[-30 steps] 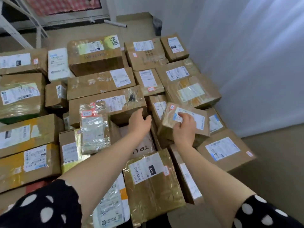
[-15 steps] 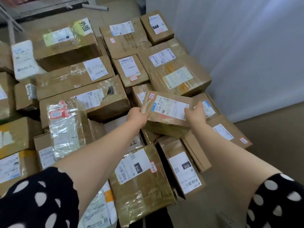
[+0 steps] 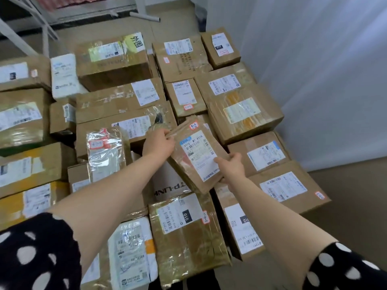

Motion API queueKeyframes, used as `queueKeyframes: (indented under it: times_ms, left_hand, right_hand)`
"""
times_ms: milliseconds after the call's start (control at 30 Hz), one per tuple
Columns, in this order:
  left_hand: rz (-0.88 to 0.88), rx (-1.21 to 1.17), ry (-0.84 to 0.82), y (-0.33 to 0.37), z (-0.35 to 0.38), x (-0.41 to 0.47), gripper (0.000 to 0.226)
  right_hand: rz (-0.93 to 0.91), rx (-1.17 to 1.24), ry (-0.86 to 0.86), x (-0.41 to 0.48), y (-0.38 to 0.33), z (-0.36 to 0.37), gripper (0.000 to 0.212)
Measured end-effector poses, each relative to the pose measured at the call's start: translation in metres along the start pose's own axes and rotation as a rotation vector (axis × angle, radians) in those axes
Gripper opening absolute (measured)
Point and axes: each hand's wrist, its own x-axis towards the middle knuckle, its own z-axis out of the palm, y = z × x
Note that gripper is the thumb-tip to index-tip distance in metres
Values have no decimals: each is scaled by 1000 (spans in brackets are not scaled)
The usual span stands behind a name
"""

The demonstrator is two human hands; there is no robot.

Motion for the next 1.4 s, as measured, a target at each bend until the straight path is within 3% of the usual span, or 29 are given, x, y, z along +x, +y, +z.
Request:
queueKeyframes:
  times_ms: [133,267,367,600,800,1133,1400]
  left_hand:
    - [45,-3,18,-3,1,0,32]
    - [100,14,16,-7,5,8,38]
    - [108,17,-2,-12,11,12,41]
    - [121,117,-12,-26,18,23,42]
    - [94,163,-32,-26,19,27,48]
    - [56,312,-65,-34,11,38,49]
    - [83,344,-168,-50,28,34,80]
  right_hand:
    - [19,43,-15,2,2,2,46]
    - [93,89,-41,0,6,10,59]
    - [69,39,-49,0,13,14,57]
    - [-173,-236,-92,-5,13,26,42]
    - [-200,-434,-84,-3,17,31,40]
    - [-225,-513,-130,-7,21,58,35]
    - [-257,-657,-101,0,29,68,28]
